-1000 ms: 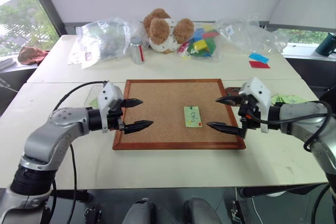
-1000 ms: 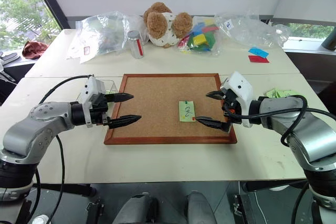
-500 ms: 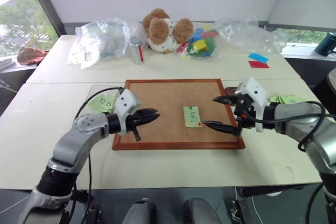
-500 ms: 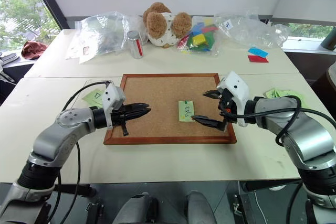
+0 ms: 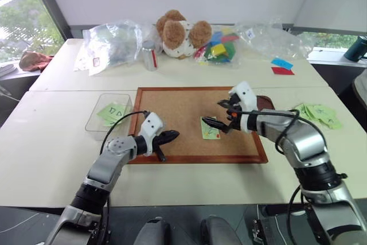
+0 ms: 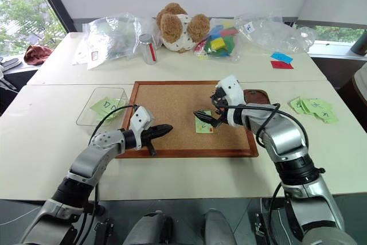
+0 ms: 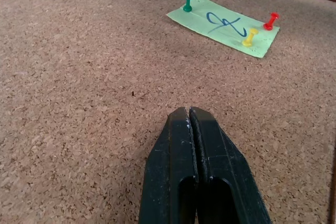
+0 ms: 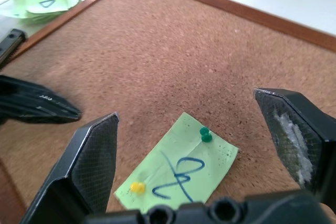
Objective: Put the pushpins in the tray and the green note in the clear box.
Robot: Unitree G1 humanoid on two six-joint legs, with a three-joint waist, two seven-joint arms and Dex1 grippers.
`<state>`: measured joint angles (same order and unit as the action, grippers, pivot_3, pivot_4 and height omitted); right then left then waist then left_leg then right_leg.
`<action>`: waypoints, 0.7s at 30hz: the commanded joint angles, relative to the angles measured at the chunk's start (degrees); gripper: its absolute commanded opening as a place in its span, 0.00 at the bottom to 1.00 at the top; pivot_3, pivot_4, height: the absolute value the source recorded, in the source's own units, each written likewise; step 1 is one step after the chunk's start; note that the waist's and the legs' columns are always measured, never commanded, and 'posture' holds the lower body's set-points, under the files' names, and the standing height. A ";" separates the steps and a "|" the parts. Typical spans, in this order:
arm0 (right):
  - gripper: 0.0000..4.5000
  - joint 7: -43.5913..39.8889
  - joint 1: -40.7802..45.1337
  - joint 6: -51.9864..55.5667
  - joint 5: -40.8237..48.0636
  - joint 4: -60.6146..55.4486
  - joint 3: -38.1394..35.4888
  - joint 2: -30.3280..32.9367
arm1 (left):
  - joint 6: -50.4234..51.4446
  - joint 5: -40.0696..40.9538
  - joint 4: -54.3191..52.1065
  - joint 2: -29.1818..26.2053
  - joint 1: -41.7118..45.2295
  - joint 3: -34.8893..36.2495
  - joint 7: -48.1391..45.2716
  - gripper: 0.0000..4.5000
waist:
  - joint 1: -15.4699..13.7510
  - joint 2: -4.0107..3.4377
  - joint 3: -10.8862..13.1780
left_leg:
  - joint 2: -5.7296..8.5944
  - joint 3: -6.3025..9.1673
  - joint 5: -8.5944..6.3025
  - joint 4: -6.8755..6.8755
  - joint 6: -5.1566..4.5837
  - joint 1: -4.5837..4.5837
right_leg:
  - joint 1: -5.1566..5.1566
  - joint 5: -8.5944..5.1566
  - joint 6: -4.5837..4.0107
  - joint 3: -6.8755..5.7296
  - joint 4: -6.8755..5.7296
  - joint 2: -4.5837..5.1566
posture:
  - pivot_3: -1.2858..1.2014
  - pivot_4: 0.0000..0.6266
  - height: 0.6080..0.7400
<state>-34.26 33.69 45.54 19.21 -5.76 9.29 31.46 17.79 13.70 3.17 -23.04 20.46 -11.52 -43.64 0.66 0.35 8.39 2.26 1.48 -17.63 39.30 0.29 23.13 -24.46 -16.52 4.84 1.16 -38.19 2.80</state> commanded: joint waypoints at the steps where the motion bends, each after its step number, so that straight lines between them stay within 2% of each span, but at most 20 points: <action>1: 0.69 0.19 1.89 -2.99 -2.21 2.46 0.42 -1.85 | 0.04 -1.05 1.49 -0.11 -0.26 0.97 0.61 0.00 | 0.04 0.00 -0.01 | 0.00 0.00 0.00 0.00 0.00 -0.02 | 0.01 0.00 0.00 0.00 -0.01 0.00 | 0.52 0.24 1.00; 3: 0.47 -0.14 2.12 -3.98 -3.15 4.09 0.97 -2.70 | 0.06 -1.05 1.66 0.03 -0.07 0.94 0.59 0.00 | 0.05 -0.01 -0.01 | 0.00 0.00 0.00 0.00 0.00 -0.03 | 0.01 0.00 0.00 0.00 -0.03 0.00 | 0.52 0.24 1.00; 20: 0.47 -2.22 2.23 -8.81 -7.62 12.38 1.05 -5.76 | 0.51 -0.96 0.70 0.59 -0.52 1.52 0.88 0.00 | 0.09 -0.01 -0.03 | 0.00 0.00 0.01 0.00 0.00 -0.07 | 0.03 0.00 0.00 0.00 -0.06 -0.01 | 0.52 0.24 1.00; 21: 0.41 -2.33 2.19 -8.92 -7.71 12.51 0.96 -5.78 | 0.47 -0.97 0.62 0.50 -0.64 1.58 0.82 0.00 | 0.11 -0.01 -0.03 | 0.00 0.00 0.01 0.00 0.00 -0.07 | 0.03 0.00 0.00 0.00 -0.06 -0.01 | 0.52 0.24 1.00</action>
<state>-36.25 34.59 37.87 11.57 7.57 11.47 26.00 17.94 13.44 3.64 -22.25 20.53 -10.73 -43.38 0.77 0.34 8.36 2.27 1.48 -17.62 39.30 0.30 23.06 -24.43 -16.52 4.84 1.16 -38.25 2.79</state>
